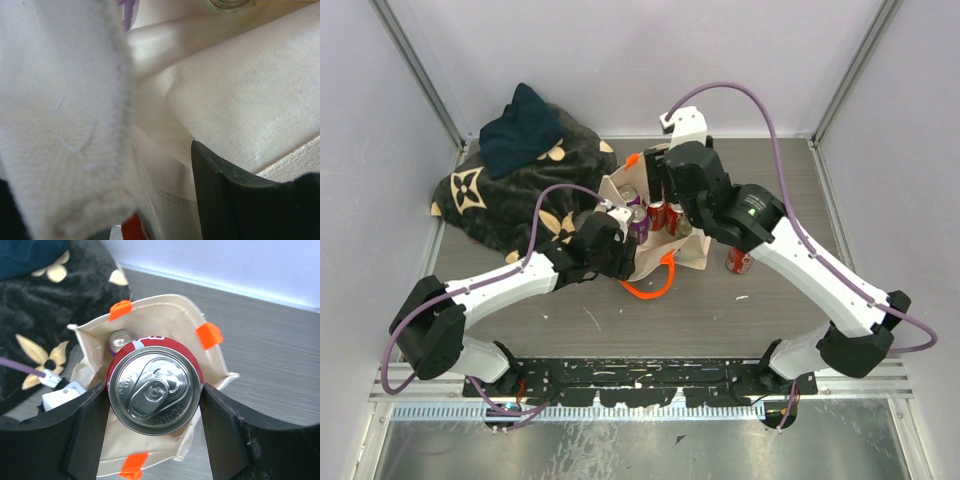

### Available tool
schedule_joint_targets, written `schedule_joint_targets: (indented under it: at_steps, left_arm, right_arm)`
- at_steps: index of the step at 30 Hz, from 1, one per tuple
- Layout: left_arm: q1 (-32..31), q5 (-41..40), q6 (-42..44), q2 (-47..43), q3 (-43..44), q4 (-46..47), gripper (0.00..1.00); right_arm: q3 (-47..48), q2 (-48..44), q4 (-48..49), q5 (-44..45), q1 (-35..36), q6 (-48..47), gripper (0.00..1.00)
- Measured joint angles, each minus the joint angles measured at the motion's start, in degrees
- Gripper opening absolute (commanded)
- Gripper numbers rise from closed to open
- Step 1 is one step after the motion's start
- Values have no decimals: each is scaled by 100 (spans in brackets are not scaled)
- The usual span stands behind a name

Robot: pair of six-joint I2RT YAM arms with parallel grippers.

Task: Take the beverage out of the canvas bag

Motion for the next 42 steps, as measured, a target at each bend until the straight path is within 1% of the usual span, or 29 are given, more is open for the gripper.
schedule_joint_targets:
  at_steps: [8, 13, 16, 19, 25, 30, 36, 42]
  left_arm:
    - [0, -4, 37, -192, 0, 0, 64]
    - [0, -4, 68, -262, 0, 4, 64]
    - [0, 0, 85, -262, 0, 2, 64]
    - [0, 2, 98, -264, 0, 2, 64]
    - [0, 9, 127, -262, 0, 2, 64]
    - [0, 31, 157, -262, 0, 0, 64]
    - [0, 31, 188, -264, 0, -7, 64]
    - [0, 33, 177, -334, -22, -9, 64]
  right_arm:
    - [243, -278, -118, 1130, -7, -247, 1]
    - [232, -369, -315, 1781, -50, -223, 1]
    - [31, -597, -437, 2022, -151, -17, 1]
    - [-428, -1082, -603, 2061, -365, 350, 1]
    - [-1412, -2009, -1274, 1991, -603, 1338, 1]
    - [-2282, -2317, -1639, 1521, -601, 2013, 1]
    - [-3495, -2627, -1641, 693, -597, 2444, 1]
    - [-4771, -2988, -1158, 157, -516, 2717, 1]
